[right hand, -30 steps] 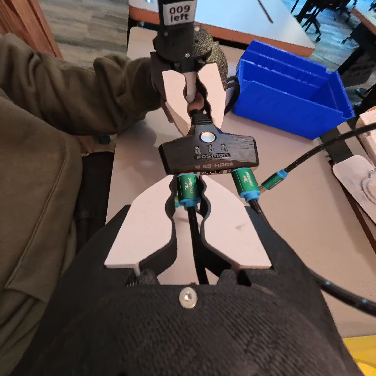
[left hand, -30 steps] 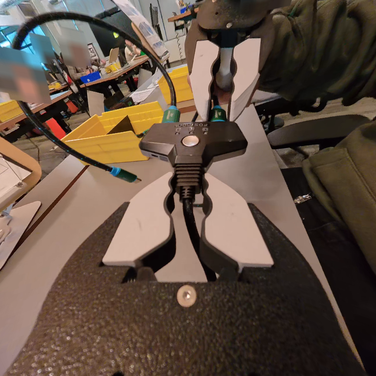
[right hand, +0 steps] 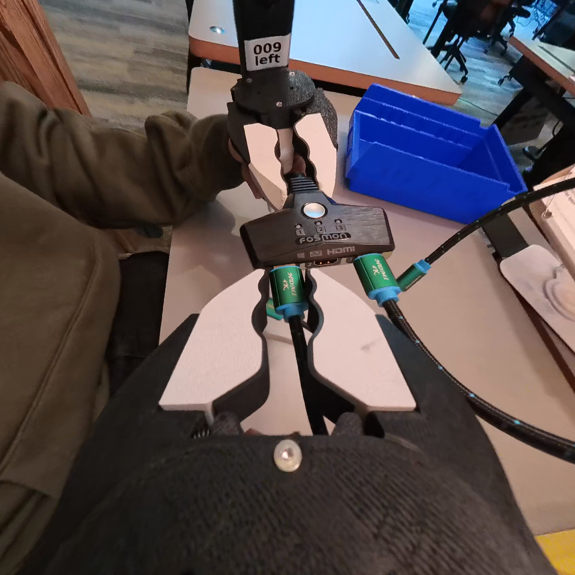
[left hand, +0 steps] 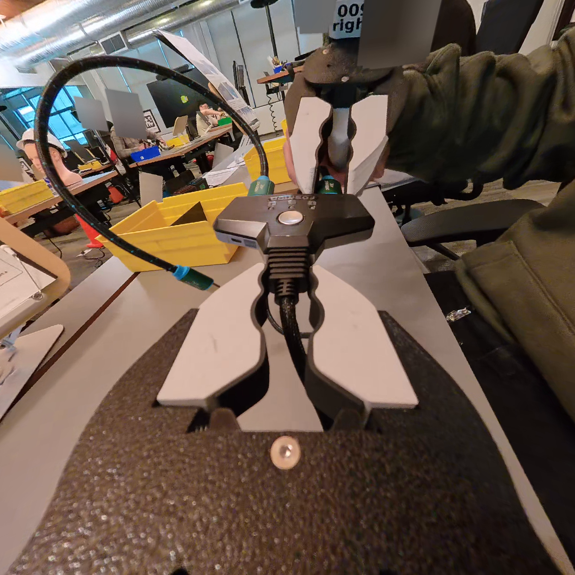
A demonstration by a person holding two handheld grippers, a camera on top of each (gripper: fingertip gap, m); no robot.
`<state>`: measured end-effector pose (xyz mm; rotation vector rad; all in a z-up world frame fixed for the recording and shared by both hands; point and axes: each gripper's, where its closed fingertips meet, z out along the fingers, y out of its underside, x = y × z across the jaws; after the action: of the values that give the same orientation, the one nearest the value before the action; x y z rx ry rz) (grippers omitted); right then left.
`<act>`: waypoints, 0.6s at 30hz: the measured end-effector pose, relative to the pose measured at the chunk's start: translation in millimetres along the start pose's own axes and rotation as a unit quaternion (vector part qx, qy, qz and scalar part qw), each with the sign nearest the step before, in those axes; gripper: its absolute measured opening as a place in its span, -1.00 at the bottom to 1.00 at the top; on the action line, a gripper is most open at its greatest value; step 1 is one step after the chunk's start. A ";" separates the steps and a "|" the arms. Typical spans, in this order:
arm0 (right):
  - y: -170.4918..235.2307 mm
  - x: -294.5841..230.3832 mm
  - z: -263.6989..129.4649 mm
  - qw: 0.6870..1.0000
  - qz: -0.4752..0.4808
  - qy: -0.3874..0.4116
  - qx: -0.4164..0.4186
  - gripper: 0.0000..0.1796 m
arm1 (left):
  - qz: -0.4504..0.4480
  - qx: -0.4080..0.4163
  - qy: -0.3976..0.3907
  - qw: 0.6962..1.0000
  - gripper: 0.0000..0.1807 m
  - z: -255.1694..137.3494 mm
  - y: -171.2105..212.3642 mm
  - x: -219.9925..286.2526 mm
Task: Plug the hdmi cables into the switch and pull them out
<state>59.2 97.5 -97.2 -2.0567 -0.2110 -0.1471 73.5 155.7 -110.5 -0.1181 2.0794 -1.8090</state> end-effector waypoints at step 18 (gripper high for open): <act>-0.3 -8.9 -4.9 0.996 0.065 -0.027 0.061 -0.71 | 0.006 0.010 0.018 1.000 -0.76 7.4 2.0 7.3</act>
<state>50.3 92.6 -96.3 -1.9476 -0.1167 0.0016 69.5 146.9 -114.8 -0.0682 2.0816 -1.8384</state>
